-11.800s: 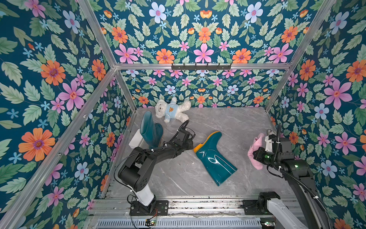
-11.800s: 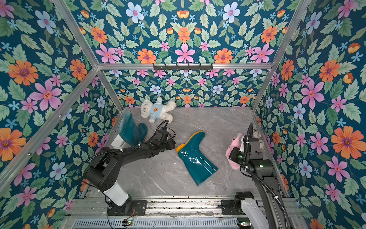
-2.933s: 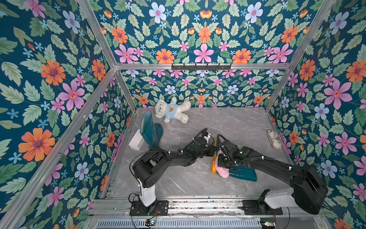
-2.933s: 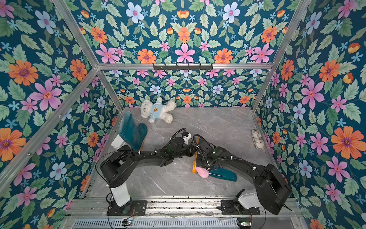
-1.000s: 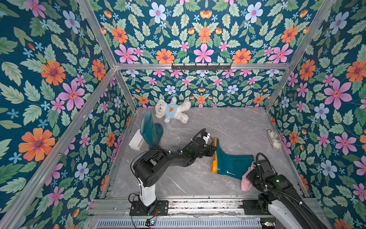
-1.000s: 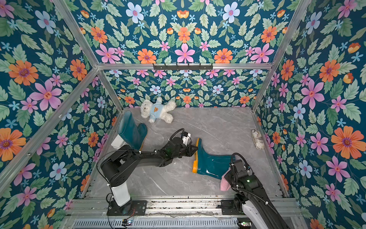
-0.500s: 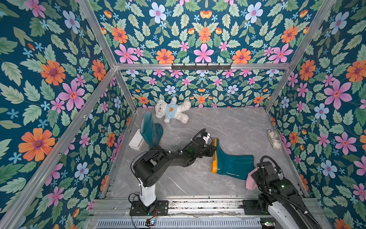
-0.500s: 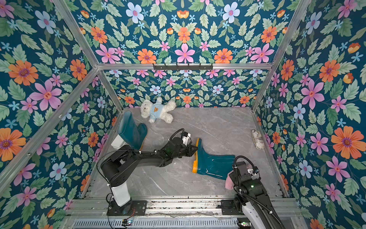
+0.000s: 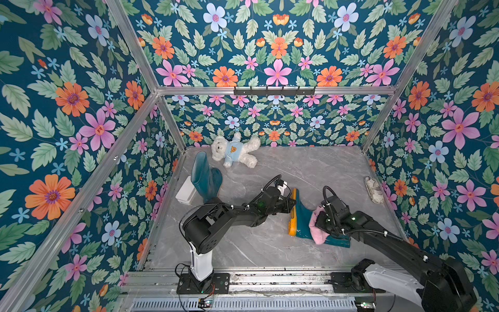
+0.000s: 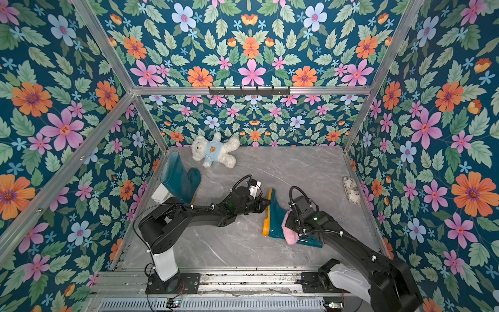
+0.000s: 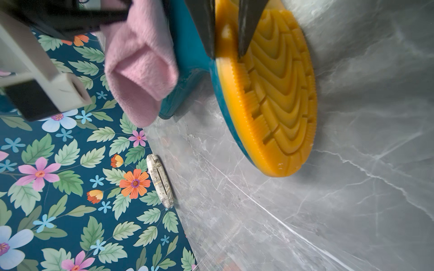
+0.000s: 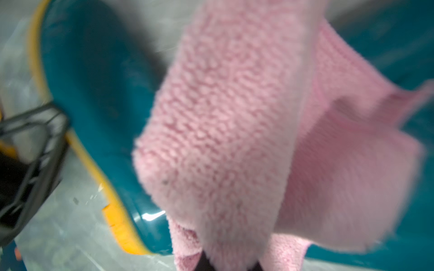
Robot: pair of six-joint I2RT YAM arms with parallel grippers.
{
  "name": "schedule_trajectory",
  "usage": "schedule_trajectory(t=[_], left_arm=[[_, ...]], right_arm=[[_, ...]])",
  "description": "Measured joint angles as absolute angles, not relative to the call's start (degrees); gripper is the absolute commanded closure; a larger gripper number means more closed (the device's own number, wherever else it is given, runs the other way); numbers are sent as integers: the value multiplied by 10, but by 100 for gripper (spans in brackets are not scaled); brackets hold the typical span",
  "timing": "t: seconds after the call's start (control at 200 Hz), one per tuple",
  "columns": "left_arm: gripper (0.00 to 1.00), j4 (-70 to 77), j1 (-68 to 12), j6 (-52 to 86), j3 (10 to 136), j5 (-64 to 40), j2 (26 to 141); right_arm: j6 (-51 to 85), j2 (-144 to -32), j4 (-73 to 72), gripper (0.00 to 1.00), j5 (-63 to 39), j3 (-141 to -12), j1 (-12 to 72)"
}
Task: Wipe the rubber boots with a cloth
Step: Wipe the dirt off the rubber boot.
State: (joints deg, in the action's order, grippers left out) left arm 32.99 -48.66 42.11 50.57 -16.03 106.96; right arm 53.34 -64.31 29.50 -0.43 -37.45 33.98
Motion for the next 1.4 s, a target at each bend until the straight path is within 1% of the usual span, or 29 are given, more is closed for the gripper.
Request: schedule_trajectory(t=[0.135, 0.23, 0.335, 0.51, 0.75, 1.035, 1.215, 1.4], left_arm=[[91, 323, -487, 421, 509, -162, 1070], [91, 319, -487, 421, 510, -164, 1071], [91, 319, -487, 421, 510, -165, 1072], [92, 320, -487, 421, 509, -165, 1072], [92, 327, -486, 421, 508, -166, 1074], [93, 334, -486, 421, 508, -168, 1077], [93, 336, -486, 421, 508, -167, 1078], [93, 342, -486, 423, 510, -163, 1081]], right_arm=[[521, -714, 248, 100, 3, -411, 419], [516, -753, 232, 100, 24, -427, 455], [515, -775, 224, 100, 42, -430, 466], [508, -774, 226, 100, 51, -432, 468], [489, -776, 246, 100, 40, -459, 446], [448, -801, 210, 100, 29, -502, 396], [430, -832, 200, 100, -4, -528, 361], [415, -862, 210, 100, -60, -552, 320]])
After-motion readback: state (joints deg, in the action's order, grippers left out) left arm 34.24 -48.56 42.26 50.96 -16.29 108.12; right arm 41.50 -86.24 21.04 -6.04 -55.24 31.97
